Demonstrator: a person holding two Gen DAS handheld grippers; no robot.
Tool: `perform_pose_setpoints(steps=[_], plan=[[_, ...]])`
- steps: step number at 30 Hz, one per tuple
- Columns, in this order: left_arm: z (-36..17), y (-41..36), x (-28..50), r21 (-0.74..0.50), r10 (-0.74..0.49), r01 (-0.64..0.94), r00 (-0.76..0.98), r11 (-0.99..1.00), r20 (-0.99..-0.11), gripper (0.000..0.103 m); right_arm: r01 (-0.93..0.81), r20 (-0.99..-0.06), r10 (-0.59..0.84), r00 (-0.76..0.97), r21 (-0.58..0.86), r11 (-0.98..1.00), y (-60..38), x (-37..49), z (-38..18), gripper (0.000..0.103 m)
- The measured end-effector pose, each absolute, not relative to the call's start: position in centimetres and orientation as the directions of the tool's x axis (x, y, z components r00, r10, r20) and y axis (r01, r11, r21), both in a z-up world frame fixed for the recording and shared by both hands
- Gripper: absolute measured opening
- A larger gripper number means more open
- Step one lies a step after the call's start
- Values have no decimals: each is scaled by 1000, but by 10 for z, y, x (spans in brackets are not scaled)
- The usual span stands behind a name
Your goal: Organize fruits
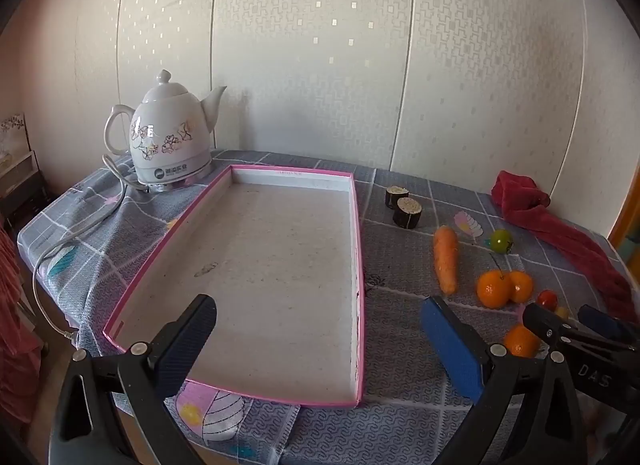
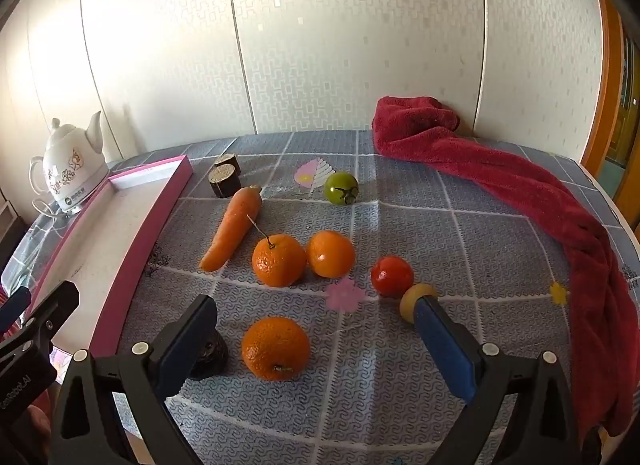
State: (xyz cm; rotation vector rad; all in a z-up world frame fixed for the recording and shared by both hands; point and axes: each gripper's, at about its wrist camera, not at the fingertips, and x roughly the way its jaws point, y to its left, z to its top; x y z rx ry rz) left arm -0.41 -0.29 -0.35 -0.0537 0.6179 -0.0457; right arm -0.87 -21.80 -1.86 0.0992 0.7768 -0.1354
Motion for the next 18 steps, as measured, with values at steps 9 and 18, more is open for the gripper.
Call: perform_pose_setpoints(steps=[9,18], plan=[[-6,0,-1,-114,-84,19,793,993,-603,103,161,-707,-84,702,42,986,-220,-9,-17,100],[-5,0,-4,-82,-60,14,808,997,-586,102,167,-709,-88,700,43,985,-222,-11,-16,100]])
